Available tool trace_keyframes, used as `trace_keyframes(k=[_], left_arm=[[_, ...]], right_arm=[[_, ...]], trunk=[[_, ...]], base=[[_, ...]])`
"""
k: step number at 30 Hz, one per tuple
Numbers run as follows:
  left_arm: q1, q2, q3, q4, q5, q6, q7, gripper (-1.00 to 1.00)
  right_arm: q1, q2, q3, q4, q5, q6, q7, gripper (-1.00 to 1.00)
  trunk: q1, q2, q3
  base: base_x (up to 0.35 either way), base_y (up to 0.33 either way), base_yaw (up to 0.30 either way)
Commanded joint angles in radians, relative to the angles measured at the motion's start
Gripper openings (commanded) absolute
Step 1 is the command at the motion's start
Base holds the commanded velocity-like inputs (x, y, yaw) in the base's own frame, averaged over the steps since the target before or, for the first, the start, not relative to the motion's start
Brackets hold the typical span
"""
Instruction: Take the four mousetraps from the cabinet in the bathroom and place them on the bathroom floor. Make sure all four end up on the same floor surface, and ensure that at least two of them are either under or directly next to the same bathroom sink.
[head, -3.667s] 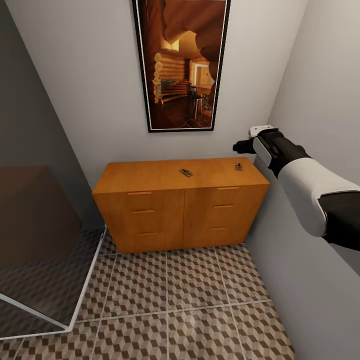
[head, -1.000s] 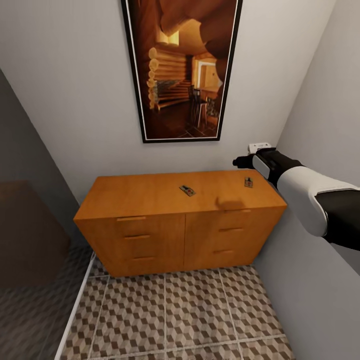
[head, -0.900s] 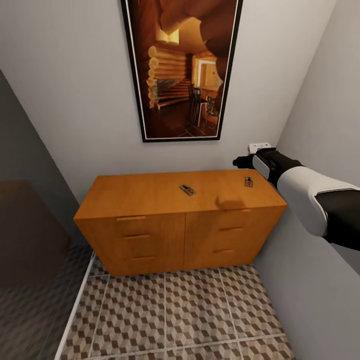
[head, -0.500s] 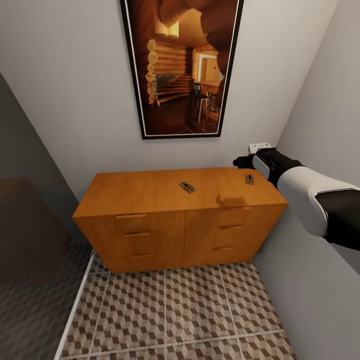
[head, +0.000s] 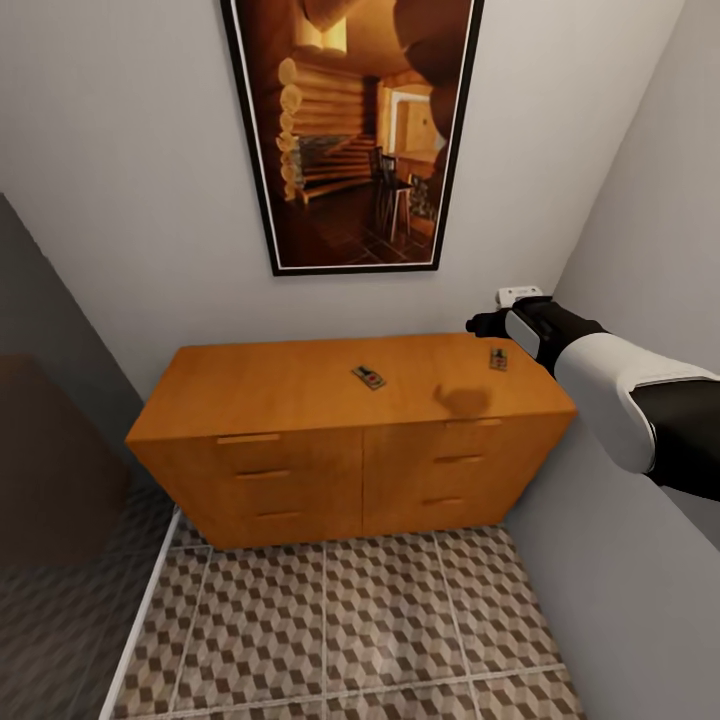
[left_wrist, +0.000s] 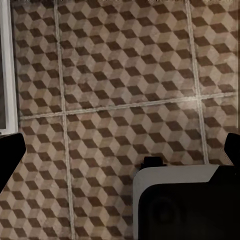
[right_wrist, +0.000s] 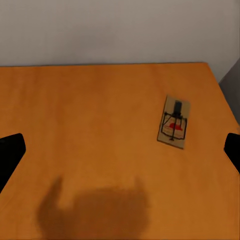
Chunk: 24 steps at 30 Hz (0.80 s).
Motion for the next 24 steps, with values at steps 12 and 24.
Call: trace_keyframes(k=[12, 24], left_arm=[[-0.001, 0.000, -0.008, 0.004, -0.001, -0.006, 0.007, 1.00], [0.000, 0.000, -0.008, 0.004, -0.001, -0.006, 0.007, 1.00]], right_arm=[[0.001, -0.002, 0.009, 0.001, -0.010, 0.006, -0.002, 1.00], [0.001, -0.002, 0.009, 0.003, -0.010, 0.006, -0.002, 1.00]], trunk=[[0.001, -0.002, -0.021], [0.001, -0.002, -0.040]], base=[[0.123, -0.134, 0.000], [0.010, -0.019, 0.000]])
